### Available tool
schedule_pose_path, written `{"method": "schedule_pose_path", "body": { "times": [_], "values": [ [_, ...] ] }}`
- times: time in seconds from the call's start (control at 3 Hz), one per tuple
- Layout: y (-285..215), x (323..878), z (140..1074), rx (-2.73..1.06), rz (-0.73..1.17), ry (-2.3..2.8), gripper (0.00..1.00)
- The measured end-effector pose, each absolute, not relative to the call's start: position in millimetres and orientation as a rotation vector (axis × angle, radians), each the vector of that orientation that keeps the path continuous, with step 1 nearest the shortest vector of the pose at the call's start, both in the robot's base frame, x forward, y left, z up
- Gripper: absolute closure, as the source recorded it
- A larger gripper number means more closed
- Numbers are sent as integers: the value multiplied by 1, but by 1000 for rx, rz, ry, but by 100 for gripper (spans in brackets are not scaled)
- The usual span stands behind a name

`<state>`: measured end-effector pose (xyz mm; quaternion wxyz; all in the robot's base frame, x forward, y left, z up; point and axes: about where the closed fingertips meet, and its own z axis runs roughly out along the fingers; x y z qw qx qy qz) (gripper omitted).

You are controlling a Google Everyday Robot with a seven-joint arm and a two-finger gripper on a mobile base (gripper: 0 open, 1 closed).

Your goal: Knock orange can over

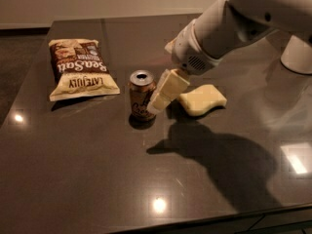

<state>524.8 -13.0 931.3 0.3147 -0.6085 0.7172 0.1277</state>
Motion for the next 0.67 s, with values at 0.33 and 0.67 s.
{"method": "schedule_pose_path", "body": {
  "times": [0.33,0.67],
  "values": [
    [8,526,922,-1618,385,1873,0],
    [21,525,916,-1626,418,1859,14]
  ]
}}
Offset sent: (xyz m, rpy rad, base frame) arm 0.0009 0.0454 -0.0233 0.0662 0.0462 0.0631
